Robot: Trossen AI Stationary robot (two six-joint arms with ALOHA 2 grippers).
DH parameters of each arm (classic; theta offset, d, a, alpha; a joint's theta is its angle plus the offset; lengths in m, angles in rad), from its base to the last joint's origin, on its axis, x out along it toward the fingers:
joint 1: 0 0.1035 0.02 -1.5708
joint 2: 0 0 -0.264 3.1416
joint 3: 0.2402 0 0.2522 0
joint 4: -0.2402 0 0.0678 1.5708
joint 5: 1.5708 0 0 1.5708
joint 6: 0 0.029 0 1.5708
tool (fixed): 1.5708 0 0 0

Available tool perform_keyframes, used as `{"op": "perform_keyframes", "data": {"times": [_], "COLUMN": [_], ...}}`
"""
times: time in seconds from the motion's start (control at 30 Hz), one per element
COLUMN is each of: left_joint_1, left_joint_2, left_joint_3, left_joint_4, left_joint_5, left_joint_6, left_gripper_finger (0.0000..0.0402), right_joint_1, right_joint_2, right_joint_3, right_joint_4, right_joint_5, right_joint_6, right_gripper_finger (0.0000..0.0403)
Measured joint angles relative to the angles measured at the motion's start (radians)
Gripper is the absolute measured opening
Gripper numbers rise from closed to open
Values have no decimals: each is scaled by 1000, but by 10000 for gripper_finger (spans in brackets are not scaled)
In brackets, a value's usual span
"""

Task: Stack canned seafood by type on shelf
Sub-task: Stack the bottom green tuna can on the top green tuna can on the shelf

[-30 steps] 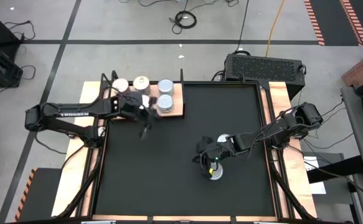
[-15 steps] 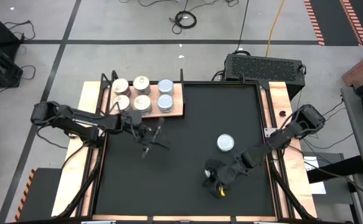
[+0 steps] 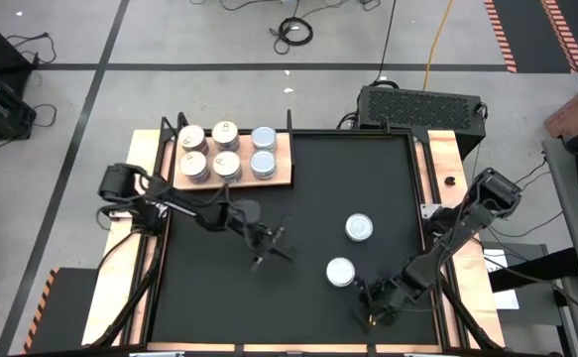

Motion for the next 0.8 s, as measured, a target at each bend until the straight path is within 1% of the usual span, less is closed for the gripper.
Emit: {"op": "perform_keyframes", "data": {"times": [0.07, 0.13, 0.23, 0.3, 0.4, 0.6, 0.8], "left_joint_1": [-7, -17, -35, -42, -42, -42, -60], "left_joint_2": [32, 50, 63, 65, 65, 80, 135], "left_joint_3": [59, 113, 190, 220, 222, 221, 220], "left_joint_4": [-64, -164, -348, -442, -461, -454, -440], "left_joint_5": [-28, -96, -226, -266, -262, -208, -206], "left_joint_6": [0, 1, 18, 45, 62, 77, 151], "left_gripper_finger": [91, 91, 91, 91, 91, 91, 91], "right_joint_1": [-8, -19, -36, -43, -47, -60, -100], "right_joint_2": [0, 0, 0, 0, 0, 28, 124], "right_joint_3": [0, 0, 0, 0, 0, 0, 1], "right_joint_4": [-59, -94, -103, -99, -94, -80, 24], "right_joint_5": [1, 1, 19, 31, 36, 132, 129], "right_joint_6": [9, 9, -15, -36, -53, -93, -209], "right_gripper_finger": [0, 0, 0, 0, 0, 0, 0]}}
